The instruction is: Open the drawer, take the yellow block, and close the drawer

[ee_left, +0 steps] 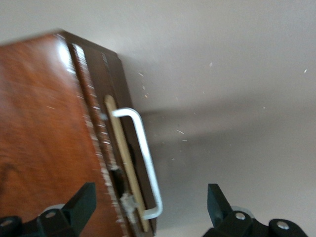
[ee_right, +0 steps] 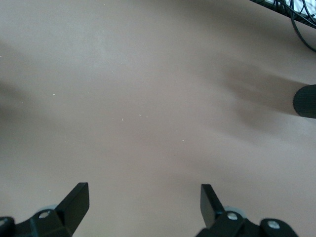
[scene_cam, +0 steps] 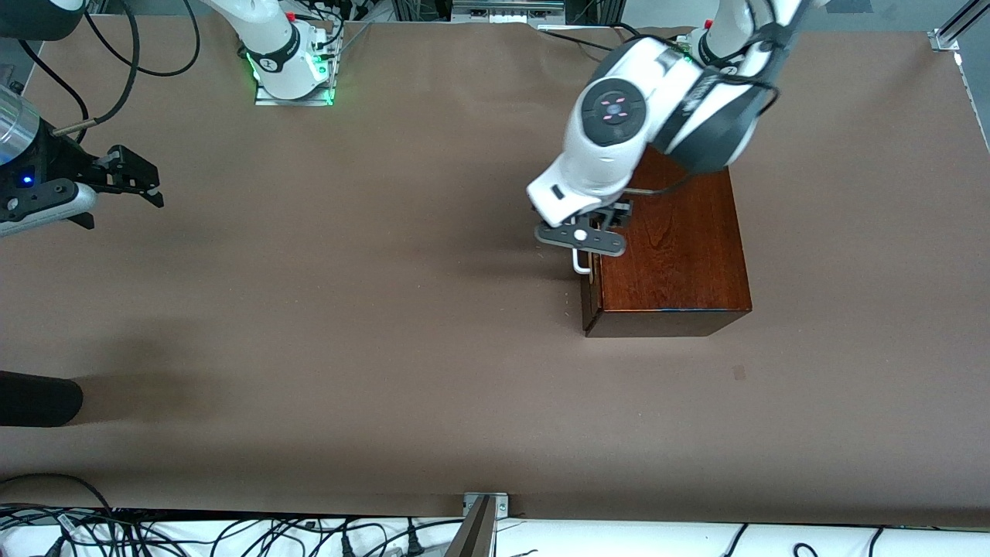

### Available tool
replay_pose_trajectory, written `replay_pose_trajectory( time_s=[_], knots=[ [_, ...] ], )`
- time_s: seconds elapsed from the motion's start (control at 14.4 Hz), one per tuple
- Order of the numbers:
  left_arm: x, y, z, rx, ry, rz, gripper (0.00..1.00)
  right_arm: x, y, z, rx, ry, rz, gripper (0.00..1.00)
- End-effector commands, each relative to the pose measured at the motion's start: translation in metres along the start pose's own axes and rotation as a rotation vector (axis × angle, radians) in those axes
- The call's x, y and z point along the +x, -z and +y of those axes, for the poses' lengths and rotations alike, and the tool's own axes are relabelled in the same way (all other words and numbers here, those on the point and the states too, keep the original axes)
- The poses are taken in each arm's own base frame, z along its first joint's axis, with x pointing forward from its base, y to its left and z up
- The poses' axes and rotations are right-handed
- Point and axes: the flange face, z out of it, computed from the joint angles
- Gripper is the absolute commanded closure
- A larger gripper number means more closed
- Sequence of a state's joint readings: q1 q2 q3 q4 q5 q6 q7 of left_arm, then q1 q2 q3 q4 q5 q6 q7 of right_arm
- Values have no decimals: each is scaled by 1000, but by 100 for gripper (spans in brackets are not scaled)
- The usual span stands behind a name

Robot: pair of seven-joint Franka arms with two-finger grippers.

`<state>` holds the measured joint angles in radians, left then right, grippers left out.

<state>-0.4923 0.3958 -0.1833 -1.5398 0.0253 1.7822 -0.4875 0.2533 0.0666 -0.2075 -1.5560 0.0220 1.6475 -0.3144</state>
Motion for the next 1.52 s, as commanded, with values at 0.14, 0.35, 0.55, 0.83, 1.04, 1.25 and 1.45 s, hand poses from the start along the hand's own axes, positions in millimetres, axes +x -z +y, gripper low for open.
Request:
replay_pose_trajectory(
  time_s=[0.14, 0.35, 0.55, 0.83, 1.04, 1.25, 1.45],
  knots=[
    [-7, -50, 25, 127, -50, -17, 0, -1, 6, -2, 1, -7, 3, 0],
    [-6, -74, 27, 211, -53, -12, 0, -1, 5, -2, 1, -7, 3, 0],
    [-9, -91, 37, 222, -23, -15, 0, -1, 5, -2, 1, -7, 3, 0],
    [-9, -118, 49, 286, -21, 4, 0, -1, 6, -2, 1, -7, 5, 0],
    [-10, -134, 63, 307, -32, 38, 0, -2, 5, -1, 1, -9, 3, 0],
    [-7, -131, 69, 280, -7, 73, 0, -2, 5, -1, 1, -9, 3, 0],
    [-9, -120, 87, 230, 25, 118, 0, -2, 6, -1, 1, -9, 5, 0]
  ],
)
